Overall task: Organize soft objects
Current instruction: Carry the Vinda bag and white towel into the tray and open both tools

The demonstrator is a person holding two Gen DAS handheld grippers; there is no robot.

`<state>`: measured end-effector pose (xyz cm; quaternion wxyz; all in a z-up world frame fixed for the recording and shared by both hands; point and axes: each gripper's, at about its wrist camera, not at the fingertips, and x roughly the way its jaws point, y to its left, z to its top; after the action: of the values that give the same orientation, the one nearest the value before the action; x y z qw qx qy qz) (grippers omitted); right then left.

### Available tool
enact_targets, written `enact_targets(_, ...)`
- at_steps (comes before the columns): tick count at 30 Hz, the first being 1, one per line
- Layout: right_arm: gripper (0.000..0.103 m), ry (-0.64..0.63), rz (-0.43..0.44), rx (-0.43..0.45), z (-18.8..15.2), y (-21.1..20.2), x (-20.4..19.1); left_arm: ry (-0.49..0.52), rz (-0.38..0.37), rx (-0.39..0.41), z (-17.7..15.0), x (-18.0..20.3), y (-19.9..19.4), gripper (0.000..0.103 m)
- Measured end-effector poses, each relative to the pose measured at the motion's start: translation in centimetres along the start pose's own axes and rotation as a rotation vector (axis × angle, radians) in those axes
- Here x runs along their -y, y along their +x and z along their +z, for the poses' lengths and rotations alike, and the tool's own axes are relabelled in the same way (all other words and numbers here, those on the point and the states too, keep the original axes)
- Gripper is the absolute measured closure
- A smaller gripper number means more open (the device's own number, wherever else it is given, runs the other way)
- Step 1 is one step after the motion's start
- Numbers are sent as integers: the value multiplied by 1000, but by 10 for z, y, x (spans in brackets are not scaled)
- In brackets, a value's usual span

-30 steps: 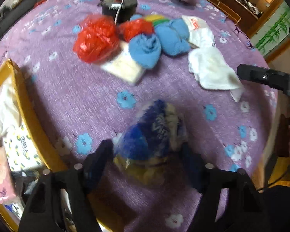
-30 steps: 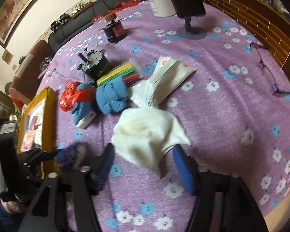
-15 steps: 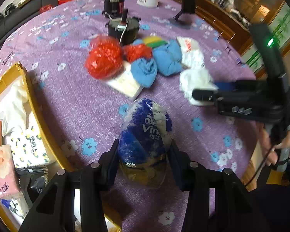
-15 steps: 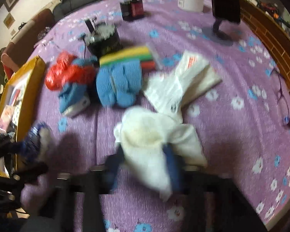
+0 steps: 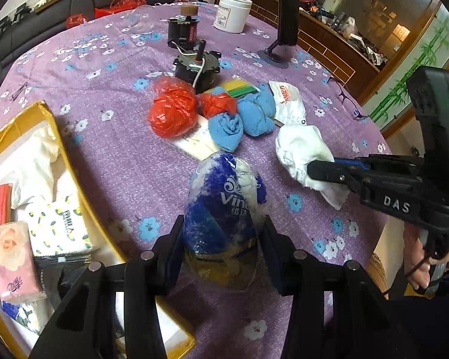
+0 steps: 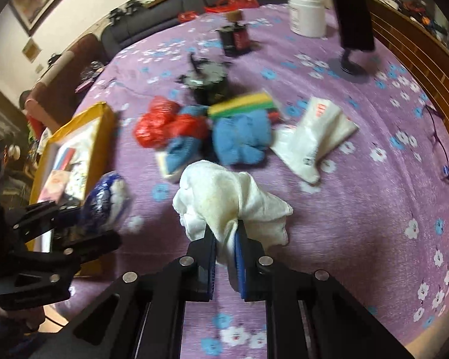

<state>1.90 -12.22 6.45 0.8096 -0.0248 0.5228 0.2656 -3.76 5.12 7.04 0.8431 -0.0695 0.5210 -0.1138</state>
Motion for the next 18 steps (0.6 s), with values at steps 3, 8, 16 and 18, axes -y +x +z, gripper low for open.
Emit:
enact_targets(3,91,-20,12,0,1,1,-13,-12,7,16,-2,-7,-7,57)
enact_targets(8,90,-62,38,3,7,3,-38,-57,25,51,-10,-27,-26,56)
enact_targets(16,90,-142,86,-6,17,11,-85,-152,67,102,-31,-68,-56,56)
enact_targets(18,90,-158,97,-6,20,12,-95,-174,77,109,-36,-76,-62,56)
